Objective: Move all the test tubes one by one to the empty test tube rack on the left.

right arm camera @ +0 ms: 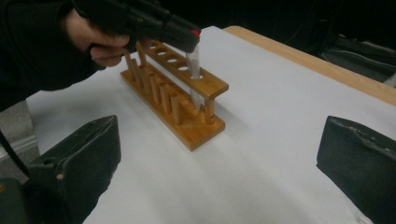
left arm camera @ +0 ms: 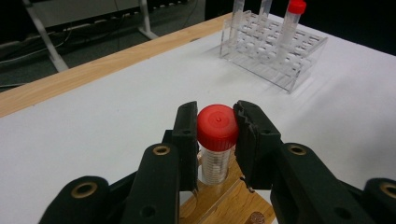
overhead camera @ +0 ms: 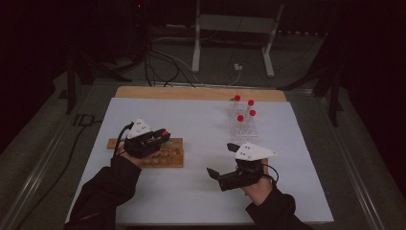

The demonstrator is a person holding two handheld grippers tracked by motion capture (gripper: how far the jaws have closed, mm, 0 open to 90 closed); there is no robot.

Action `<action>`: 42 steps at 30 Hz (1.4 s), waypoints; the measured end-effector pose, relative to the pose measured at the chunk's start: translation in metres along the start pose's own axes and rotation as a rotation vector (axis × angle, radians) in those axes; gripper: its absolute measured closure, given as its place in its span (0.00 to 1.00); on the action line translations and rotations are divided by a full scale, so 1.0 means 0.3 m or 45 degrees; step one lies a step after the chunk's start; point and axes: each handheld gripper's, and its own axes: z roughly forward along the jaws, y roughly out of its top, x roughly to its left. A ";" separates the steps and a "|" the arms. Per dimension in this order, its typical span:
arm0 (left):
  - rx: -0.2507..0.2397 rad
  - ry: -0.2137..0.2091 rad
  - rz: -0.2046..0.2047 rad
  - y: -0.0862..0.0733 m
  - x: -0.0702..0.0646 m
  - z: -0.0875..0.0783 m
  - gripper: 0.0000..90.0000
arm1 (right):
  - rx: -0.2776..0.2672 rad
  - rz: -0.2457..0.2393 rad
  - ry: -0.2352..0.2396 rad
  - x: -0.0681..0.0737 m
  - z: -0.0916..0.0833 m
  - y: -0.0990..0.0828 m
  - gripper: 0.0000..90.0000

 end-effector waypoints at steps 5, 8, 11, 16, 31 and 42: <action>0.028 -0.007 0.005 -0.009 -0.001 0.016 0.80 | -0.022 0.005 0.003 -0.002 -0.009 0.004 0.00; 0.032 -0.012 -0.001 -0.009 0.001 0.015 0.80 | -0.033 0.009 0.010 -0.002 -0.015 0.007 0.00; 0.040 -0.014 0.002 -0.006 0.000 0.015 0.80 | -0.040 0.005 0.021 -0.002 -0.018 0.009 0.00; 0.043 -0.009 0.019 -0.007 -0.002 0.014 0.79 | -0.025 0.008 0.037 -0.005 -0.019 0.013 0.00; -0.009 -0.042 0.028 0.018 -0.017 -0.081 0.18 | -0.067 0.010 -0.021 -0.096 -0.067 0.054 0.00; -0.017 -0.154 -0.006 -0.005 -0.052 -0.182 0.00 | -0.042 0.051 -0.169 -0.259 -0.067 0.066 0.00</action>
